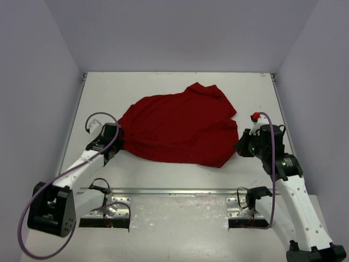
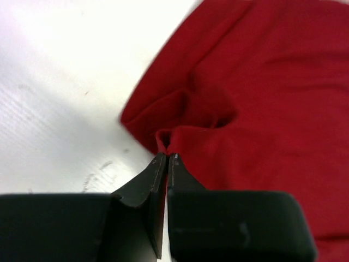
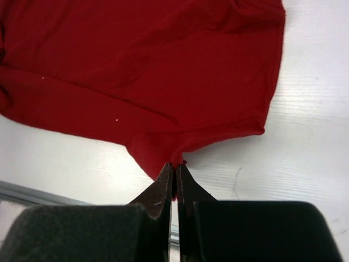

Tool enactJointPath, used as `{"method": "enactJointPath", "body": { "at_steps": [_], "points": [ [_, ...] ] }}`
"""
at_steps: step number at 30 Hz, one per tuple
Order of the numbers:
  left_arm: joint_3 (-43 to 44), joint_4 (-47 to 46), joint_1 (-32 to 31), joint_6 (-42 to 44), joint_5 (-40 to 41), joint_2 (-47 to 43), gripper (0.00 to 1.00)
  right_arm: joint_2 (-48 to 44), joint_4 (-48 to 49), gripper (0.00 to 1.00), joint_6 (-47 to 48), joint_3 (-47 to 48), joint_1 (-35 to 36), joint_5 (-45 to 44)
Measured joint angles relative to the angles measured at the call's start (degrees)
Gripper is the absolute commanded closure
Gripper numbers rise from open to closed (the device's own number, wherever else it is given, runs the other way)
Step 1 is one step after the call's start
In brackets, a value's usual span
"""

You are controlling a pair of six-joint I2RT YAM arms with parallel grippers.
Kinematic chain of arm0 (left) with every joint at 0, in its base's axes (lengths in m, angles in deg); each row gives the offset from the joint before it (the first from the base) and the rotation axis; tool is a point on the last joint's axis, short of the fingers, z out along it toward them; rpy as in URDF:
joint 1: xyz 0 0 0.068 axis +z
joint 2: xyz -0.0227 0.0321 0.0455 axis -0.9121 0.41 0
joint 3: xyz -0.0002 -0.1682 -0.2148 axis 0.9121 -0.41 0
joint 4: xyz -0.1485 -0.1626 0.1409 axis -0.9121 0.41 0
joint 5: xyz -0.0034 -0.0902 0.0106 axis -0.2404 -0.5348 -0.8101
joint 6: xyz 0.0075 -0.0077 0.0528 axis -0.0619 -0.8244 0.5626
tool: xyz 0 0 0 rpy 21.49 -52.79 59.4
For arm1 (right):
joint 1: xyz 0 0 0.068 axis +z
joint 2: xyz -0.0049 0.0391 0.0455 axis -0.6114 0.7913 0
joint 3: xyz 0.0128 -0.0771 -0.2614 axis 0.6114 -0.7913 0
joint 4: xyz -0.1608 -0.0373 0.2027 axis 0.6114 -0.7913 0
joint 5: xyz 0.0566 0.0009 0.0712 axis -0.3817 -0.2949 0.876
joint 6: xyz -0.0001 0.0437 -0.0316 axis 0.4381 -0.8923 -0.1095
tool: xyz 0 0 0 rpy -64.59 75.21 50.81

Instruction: Fold and stack the t-shirts

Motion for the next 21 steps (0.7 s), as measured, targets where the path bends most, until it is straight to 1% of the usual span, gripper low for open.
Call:
{"method": "enactJointPath", "body": {
  "at_steps": [3, 5, 8, 11, 13, 15, 17, 21],
  "points": [
    [3.1, 3.4, 0.0, 1.7, 0.3, -8.9, 1.00, -1.4, -0.4, 0.99, -0.3, 0.5, 0.0, 2.2],
    [6.8, 4.8, 0.0, 2.9, 0.7, -13.2, 1.00, -2.3, -1.0, 0.99, -0.5, 2.3, 0.0, 2.8],
    [11.2, 5.6, 0.0, 4.5, 0.5, -15.7, 1.00, -3.0, -1.1, 0.99, -0.7, 5.4, 0.0, 3.6],
    [12.5, 6.6, 0.0, 6.4, -0.7, -16.9, 1.00, -3.6, -1.3, 0.99, -1.1, 7.1, 0.0, 4.0],
    [13.6, 9.0, 0.0, 7.9, -1.3, -17.5, 1.00, -3.6, -2.0, 0.99, -1.3, 8.6, 0.0, 4.2],
    [16.5, 11.8, 0.0, 9.6, -2.5, -17.8, 1.00, -3.5, -3.3, 0.99, -1.4, 11.0, 0.0, 4.8],
    [20.7, 13.8, 0.0, 11.3, -3.7, -17.9, 1.00, -2.7, -5.6, 0.99, -1.5, 15.6, 0.0, 5.3],
    [33.6, 17.4, 0.0, 14.5, -5.1, -17.7, 1.00, 2.1, -9.8, 0.99, -1.4, 33.2, 0.0, 5.0]
  ]
}}
